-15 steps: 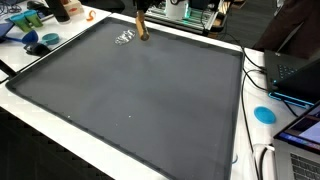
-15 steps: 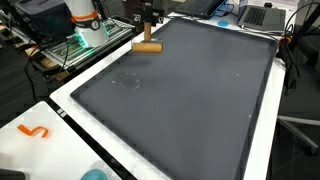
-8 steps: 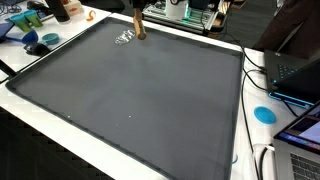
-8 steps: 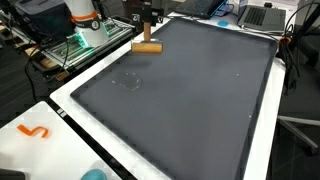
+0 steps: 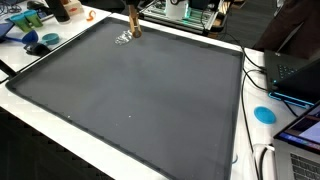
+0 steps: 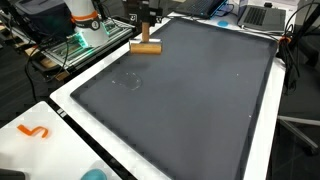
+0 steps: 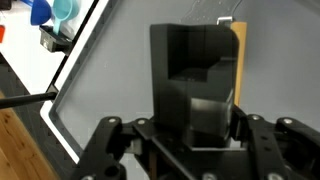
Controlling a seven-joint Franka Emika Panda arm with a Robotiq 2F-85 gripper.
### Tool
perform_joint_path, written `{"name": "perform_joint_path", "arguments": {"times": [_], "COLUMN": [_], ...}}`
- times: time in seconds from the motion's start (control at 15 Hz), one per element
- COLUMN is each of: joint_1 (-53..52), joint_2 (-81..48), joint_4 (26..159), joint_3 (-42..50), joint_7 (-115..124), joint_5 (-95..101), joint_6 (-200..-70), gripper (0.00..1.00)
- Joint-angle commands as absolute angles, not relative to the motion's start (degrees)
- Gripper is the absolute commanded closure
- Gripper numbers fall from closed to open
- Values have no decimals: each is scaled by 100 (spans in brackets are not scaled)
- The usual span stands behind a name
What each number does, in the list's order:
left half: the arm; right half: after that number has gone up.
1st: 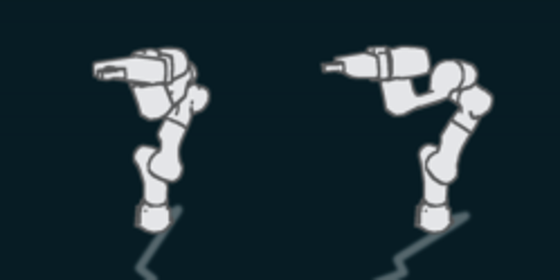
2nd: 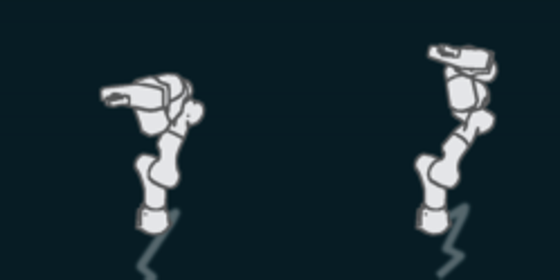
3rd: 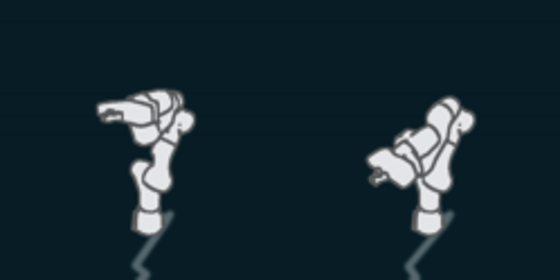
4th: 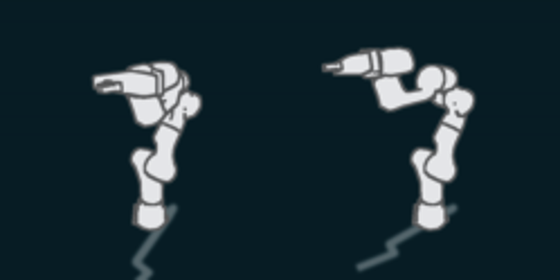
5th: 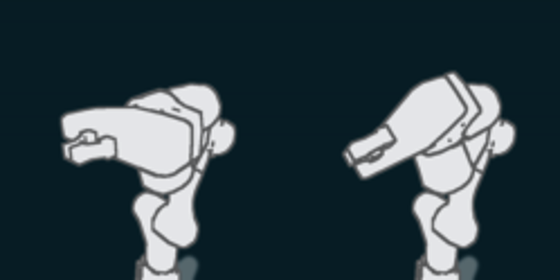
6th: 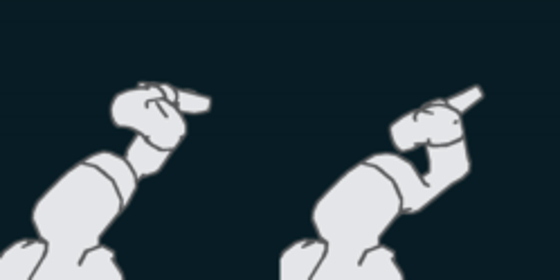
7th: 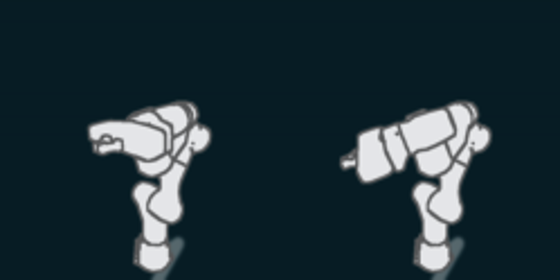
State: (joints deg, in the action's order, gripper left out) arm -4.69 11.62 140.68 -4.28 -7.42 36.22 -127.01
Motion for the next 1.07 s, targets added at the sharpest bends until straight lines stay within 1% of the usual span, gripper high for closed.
{"name": "perform_joint_path", "arguments": {"times": [0.0, 1.0], "joint_1": [-389, -5], "joint_2": [1245, 1512], "joint_4": [13986, 13811], "joint_3": [-299, 234], "joint_7": [-1127, -2070], "joint_5": [3346, 2547], "joint_6": [-12665, -12620], "gripper": [75, 75]}}
